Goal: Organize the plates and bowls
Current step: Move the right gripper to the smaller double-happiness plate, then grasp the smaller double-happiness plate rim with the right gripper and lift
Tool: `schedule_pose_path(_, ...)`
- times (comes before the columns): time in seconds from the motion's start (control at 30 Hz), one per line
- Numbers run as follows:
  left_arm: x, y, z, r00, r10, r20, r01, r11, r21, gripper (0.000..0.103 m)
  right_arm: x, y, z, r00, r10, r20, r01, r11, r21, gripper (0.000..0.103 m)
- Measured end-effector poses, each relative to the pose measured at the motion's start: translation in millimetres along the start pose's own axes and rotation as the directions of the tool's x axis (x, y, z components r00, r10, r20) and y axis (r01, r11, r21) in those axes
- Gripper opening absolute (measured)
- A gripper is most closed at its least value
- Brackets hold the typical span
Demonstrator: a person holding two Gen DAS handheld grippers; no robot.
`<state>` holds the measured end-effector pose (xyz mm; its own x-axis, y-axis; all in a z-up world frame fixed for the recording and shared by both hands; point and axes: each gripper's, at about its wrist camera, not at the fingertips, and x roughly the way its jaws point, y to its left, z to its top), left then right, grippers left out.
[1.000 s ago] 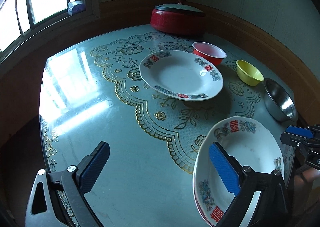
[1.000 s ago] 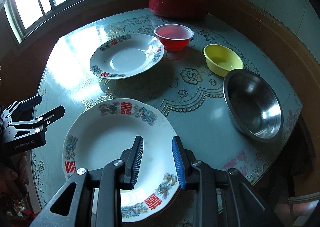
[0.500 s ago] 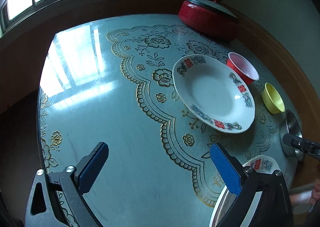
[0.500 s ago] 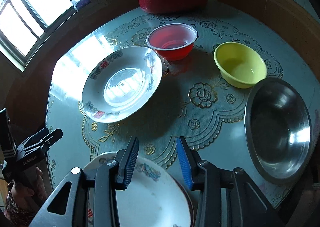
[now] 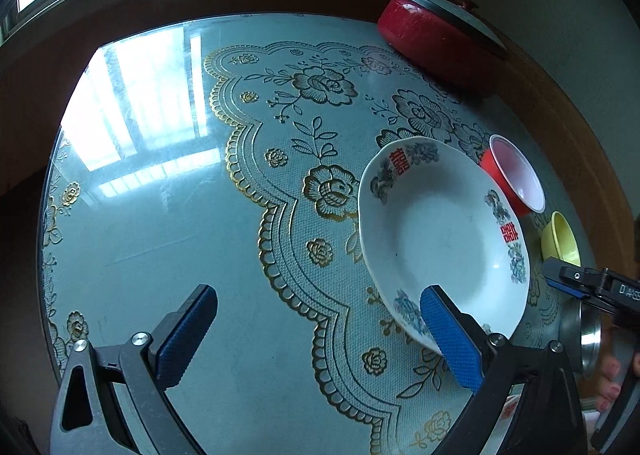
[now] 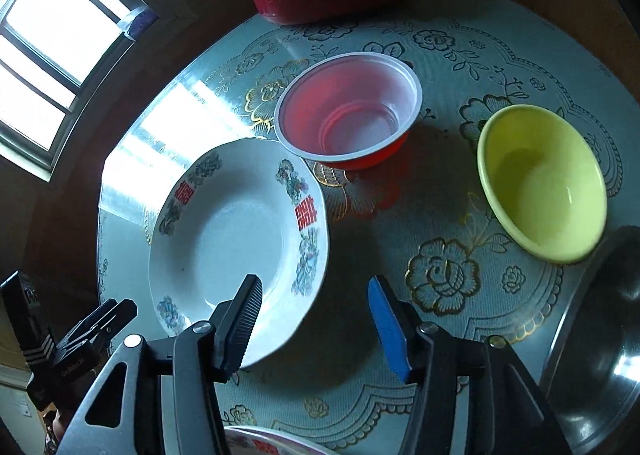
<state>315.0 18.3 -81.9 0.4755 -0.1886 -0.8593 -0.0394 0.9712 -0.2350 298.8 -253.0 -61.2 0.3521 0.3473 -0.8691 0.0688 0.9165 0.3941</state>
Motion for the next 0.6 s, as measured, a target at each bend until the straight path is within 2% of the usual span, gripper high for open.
schedule_pose_path(0.27, 28, -16, 18, 1.000, -0.012, -0.007, 0.013, 0.999, 0.037, 0.102, 33, 2, 23, 0.999, 0.006, -0.039, -0.005, 0.999, 0.032, 0.056)
schedule_pose_path(0.4, 42, -26, 24, 1.000, -0.015, 0.000, 0.014, 0.997, 0.082, 0.097, 43, 3, 29, 0.998, 0.029, -0.055, -0.027, 0.999, 0.034, 0.056)
schedule_pose_path(0.53, 52, -33, 25, 1.000, -0.018, -0.003, 0.018, 0.993, 0.118, 0.095, 53, 7, 29, 0.997, 0.031, -0.078, -0.030, 0.999, 0.012, 0.040)
schedule_pose_path(0.6, 55, -35, 25, 1.000, -0.011, 0.000, 0.011, 0.991, 0.133, 0.093, 57, 7, 30, 0.996, 0.028, -0.085, -0.027, 1.000, 0.010, 0.038)
